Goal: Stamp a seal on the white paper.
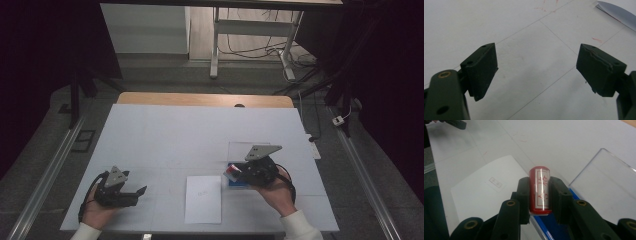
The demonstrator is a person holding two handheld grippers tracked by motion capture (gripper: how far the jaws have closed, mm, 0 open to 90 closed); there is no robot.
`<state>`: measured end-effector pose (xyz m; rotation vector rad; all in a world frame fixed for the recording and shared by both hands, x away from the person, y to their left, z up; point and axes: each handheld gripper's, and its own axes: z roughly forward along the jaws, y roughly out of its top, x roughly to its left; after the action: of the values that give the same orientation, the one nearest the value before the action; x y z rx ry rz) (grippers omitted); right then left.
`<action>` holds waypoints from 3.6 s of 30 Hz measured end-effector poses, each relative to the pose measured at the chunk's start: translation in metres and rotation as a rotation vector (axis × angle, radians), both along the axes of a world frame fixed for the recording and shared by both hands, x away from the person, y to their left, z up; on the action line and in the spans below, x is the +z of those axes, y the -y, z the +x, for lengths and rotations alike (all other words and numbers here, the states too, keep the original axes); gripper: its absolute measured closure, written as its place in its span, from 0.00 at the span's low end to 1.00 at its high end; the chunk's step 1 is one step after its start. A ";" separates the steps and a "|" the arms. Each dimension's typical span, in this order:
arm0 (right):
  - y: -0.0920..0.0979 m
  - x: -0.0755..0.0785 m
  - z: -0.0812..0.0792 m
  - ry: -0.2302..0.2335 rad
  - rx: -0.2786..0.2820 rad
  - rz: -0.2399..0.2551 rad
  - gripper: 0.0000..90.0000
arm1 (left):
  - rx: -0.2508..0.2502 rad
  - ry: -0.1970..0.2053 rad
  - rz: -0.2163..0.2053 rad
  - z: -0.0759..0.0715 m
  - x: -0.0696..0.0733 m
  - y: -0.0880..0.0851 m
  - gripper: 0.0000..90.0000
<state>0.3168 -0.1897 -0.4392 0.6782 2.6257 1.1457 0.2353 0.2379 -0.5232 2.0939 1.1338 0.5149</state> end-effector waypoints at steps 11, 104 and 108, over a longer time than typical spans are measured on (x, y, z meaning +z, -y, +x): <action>-0.018 -0.002 -0.008 -0.013 0.057 0.009 0.78 | 0.000 -0.002 -0.003 0.000 0.000 0.000 0.20; -0.096 -0.048 -0.022 -0.018 0.209 -0.237 0.78 | 0.003 0.004 -0.009 -0.001 0.002 -0.004 0.20; -0.096 -0.048 -0.022 -0.017 0.209 -0.237 0.78 | 0.002 0.004 -0.008 -0.001 0.001 -0.004 0.20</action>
<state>0.2953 -0.0935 -0.4873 0.3760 2.8382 0.8567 0.2347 0.2415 -0.5217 2.0839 1.1345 0.5141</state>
